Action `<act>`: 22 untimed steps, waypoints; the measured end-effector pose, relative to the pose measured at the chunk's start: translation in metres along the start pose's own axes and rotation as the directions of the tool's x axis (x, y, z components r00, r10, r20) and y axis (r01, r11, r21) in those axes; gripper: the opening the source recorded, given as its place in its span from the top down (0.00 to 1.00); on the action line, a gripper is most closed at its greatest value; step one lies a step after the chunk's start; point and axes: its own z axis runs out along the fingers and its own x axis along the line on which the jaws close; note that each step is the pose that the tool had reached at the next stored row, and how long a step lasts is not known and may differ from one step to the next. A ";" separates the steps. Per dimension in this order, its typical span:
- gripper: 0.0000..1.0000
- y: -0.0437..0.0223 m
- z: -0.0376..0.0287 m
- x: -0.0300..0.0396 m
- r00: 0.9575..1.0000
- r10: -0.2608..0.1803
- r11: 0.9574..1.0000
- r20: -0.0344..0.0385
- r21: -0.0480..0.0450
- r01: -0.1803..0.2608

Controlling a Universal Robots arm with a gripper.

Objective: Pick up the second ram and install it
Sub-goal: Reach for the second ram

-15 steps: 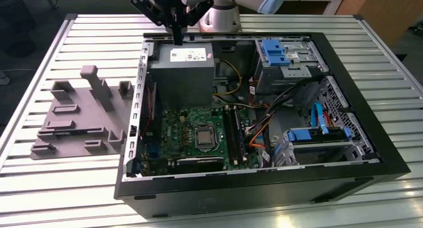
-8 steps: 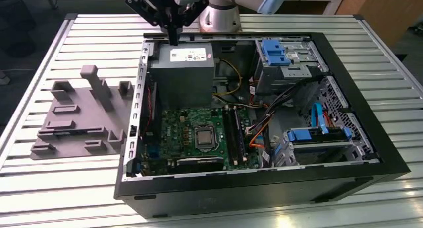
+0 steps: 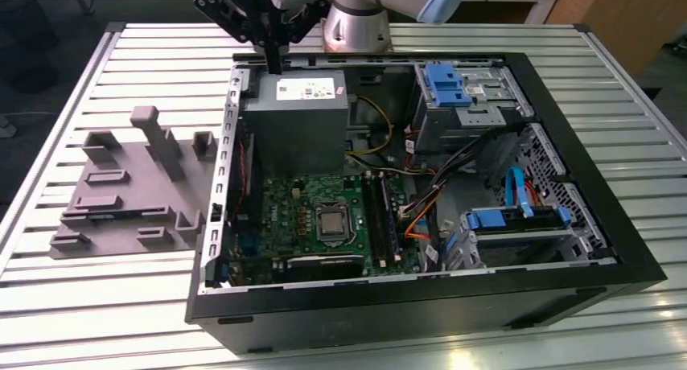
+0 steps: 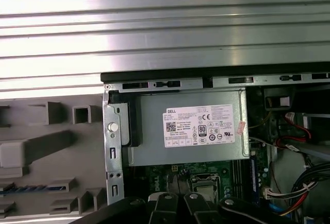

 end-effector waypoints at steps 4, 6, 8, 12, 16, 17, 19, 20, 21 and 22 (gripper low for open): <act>0.89 -0.0001 0.0000 0.0015 1.000 0.000 1.000 0.000 0.000 0.000; 0.89 -0.0001 0.0000 0.0017 1.000 0.000 1.000 0.000 0.000 0.000; 0.89 -0.0001 0.0000 0.0018 1.000 0.000 1.000 0.000 0.000 0.000; 0.89 -0.0002 0.0000 0.0030 1.000 0.000 1.000 0.000 0.000 0.000; 0.89 -0.0003 -0.0001 0.0043 1.000 0.000 1.000 0.000 0.000 0.000; 0.89 -0.0003 -0.0001 0.0047 1.000 0.000 1.000 0.000 0.000 0.000; 0.89 -0.0004 -0.0001 0.0053 1.000 0.000 1.000 0.000 0.000 0.000; 0.89 -0.0004 -0.0001 0.0056 1.000 0.000 1.000 0.000 0.000 0.000; 0.89 -0.0004 -0.0001 0.0059 1.000 0.000 1.000 0.000 0.000 0.000; 0.89 -0.0005 -0.0001 0.0062 1.000 0.000 1.000 0.000 0.000 0.000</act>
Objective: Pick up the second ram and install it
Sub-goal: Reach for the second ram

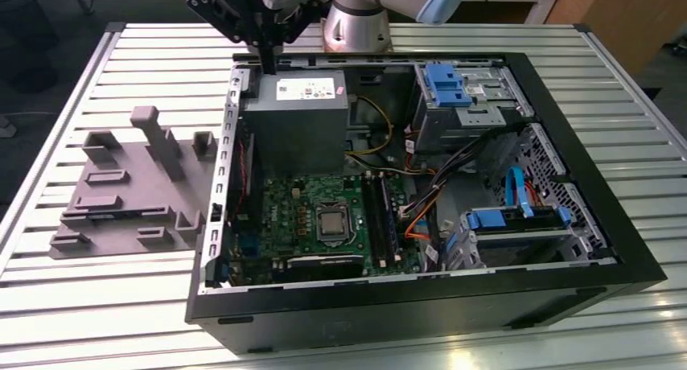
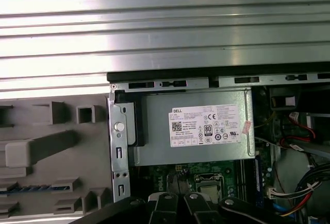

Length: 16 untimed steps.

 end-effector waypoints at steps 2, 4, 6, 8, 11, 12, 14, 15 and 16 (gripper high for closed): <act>0.89 0.0000 0.0000 0.0005 1.000 0.000 1.000 0.000 0.000 0.000; 0.89 -0.0001 0.0001 0.0011 1.000 0.000 1.000 0.000 0.000 0.000; 0.89 -0.0001 0.0001 0.0016 1.000 0.000 1.000 0.000 0.000 0.000; 0.89 -0.0002 0.0001 0.0021 1.000 0.000 1.000 0.000 0.000 0.000; 0.89 -0.0002 0.0001 0.0027 1.000 0.000 1.000 0.000 0.000 0.000; 0.89 -0.0002 0.0001 0.0029 1.000 0.000 1.000 0.000 0.000 0.000; 0.89 -0.0003 0.0002 0.0033 1.000 0.000 1.000 0.000 0.000 0.000; 0.89 -0.0003 0.0002 0.0035 1.000 0.000 1.000 0.000 0.000 0.000; 0.89 -0.0003 0.0002 0.0037 1.000 0.000 1.000 0.000 0.000 0.000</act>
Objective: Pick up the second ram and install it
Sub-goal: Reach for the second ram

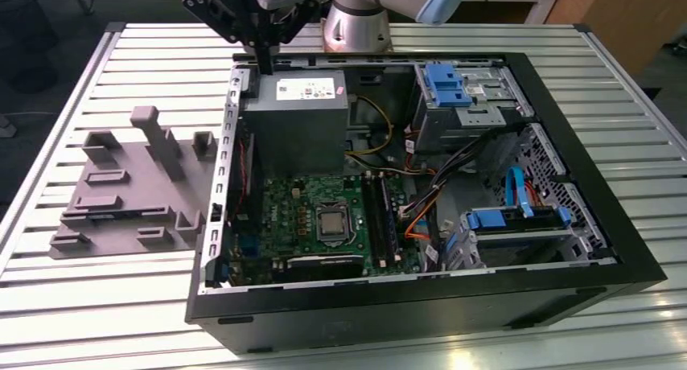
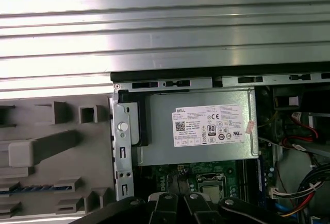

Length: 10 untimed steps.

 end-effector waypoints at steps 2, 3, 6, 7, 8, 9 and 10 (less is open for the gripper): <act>0.89 0.0000 0.0000 0.0004 1.000 0.000 1.000 0.000 0.000 0.000; 0.89 0.0000 0.0000 0.0006 1.000 0.000 1.000 0.000 0.000 0.000; 0.89 -0.0001 0.0001 0.0012 1.000 0.000 1.000 0.000 0.000 0.000; 0.89 -0.0001 0.0000 0.0014 1.000 0.000 1.000 0.000 0.000 0.000; 0.89 -0.0001 0.0000 0.0015 1.000 0.000 1.000 0.000 0.000 0.000; 0.89 -0.0001 0.0001 0.0017 1.000 0.000 1.000 0.000 0.000 0.000; 0.89 -0.0001 0.0001 0.0019 1.000 0.000 1.000 0.000 0.000 0.000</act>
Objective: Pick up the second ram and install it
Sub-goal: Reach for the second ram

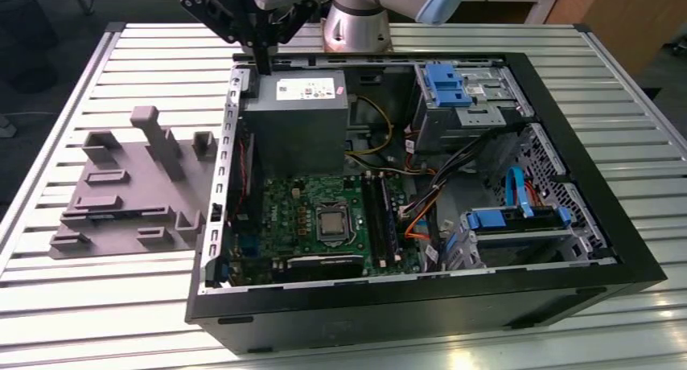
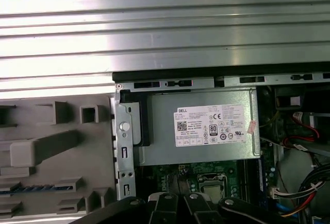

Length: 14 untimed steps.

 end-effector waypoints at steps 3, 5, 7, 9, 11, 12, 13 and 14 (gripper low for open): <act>0.89 0.0000 0.0000 0.0005 1.000 0.000 1.000 0.000 0.000 0.000; 0.89 -0.0001 0.0000 0.0009 1.000 0.000 1.000 0.000 0.000 0.000; 0.89 -0.0001 0.0001 0.0013 1.000 0.000 1.000 0.000 0.000 0.000; 0.89 -0.0001 0.0001 0.0017 1.000 0.000 1.000 0.000 0.000 0.000; 0.89 -0.0002 0.0001 0.0022 1.000 0.000 1.000 0.000 0.000 0.000; 0.89 -0.0002 0.0001 0.0025 1.000 0.000 1.000 0.000 0.000 0.000; 0.89 -0.0002 0.0001 0.0027 1.000 0.000 1.000 0.000 0.000 0.000; 0.89 -0.0002 0.0001 0.0030 1.000 0.000 1.000 0.000 0.000 0.000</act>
